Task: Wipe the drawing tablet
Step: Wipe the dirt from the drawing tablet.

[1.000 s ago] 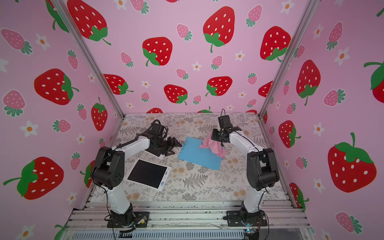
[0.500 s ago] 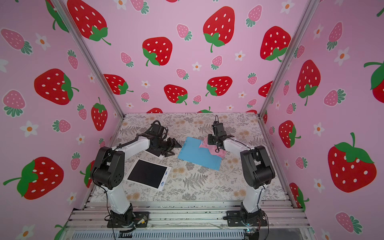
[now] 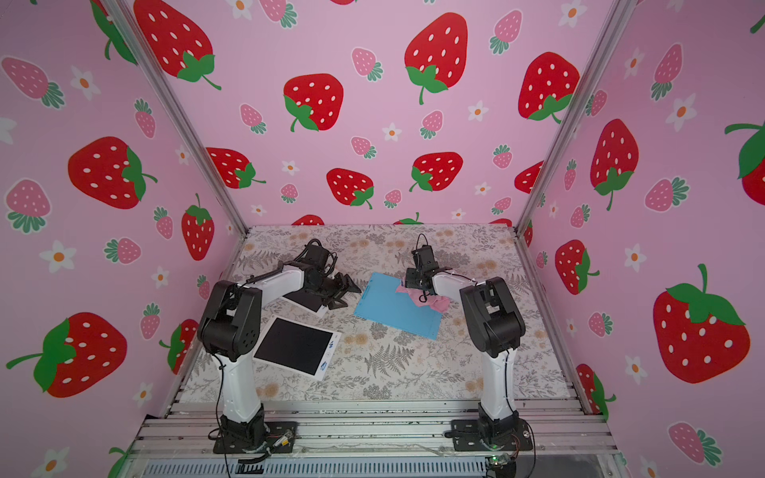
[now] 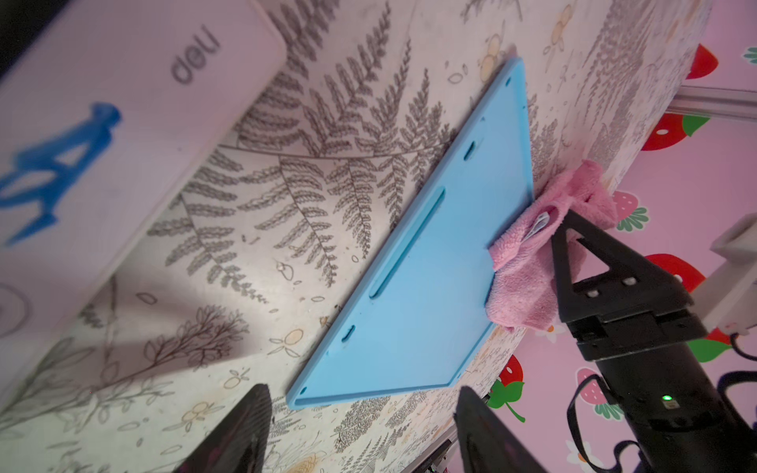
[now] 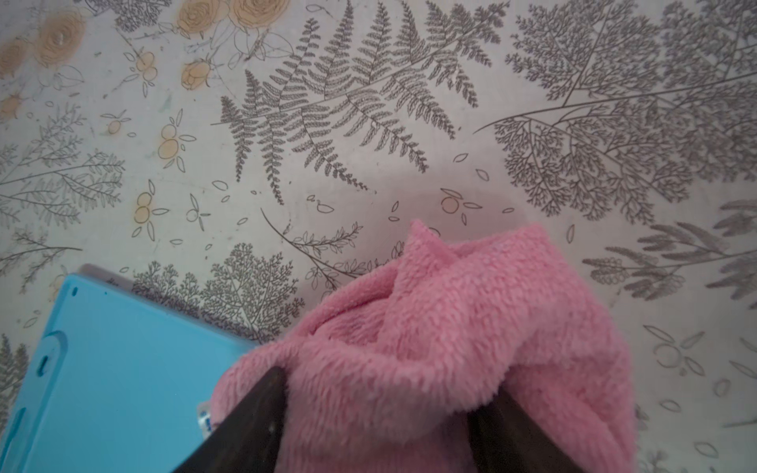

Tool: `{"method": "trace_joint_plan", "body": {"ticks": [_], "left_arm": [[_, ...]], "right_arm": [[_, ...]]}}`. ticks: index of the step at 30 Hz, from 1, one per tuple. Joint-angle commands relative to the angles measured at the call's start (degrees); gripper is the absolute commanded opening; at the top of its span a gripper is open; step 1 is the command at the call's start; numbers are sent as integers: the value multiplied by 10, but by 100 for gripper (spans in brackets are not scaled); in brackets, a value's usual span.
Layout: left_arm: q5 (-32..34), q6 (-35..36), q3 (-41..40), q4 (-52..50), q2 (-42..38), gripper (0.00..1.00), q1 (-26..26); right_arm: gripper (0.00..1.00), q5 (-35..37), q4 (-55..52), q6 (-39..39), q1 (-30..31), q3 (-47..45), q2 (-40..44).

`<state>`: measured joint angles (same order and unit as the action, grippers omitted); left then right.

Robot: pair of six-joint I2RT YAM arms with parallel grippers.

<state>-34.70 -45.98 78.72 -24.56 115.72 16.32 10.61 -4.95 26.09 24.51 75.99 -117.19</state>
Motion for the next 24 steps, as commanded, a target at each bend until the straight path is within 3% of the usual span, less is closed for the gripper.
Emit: {"method": "trace_joint_plan", "body": {"ticks": [1,5,12,16,24], "left_arm": [[7,25,36,-25,15,71,-1],[21,42,61,-42,32,70,-1],[20,52,101,-56,77,70,4],[20,51,103,-55,92,70,12],[16,12,14,3,56,68,51]], "right_arm": [[68,-7,-38,19,4,21,-26],[54,-15,-56,16,4,36,-40],[9,-29,-70,-21,3,61,-36],[0,-37,-74,-37,3,50,-1],[0,-47,-49,-29,-1,-94,90]]}}
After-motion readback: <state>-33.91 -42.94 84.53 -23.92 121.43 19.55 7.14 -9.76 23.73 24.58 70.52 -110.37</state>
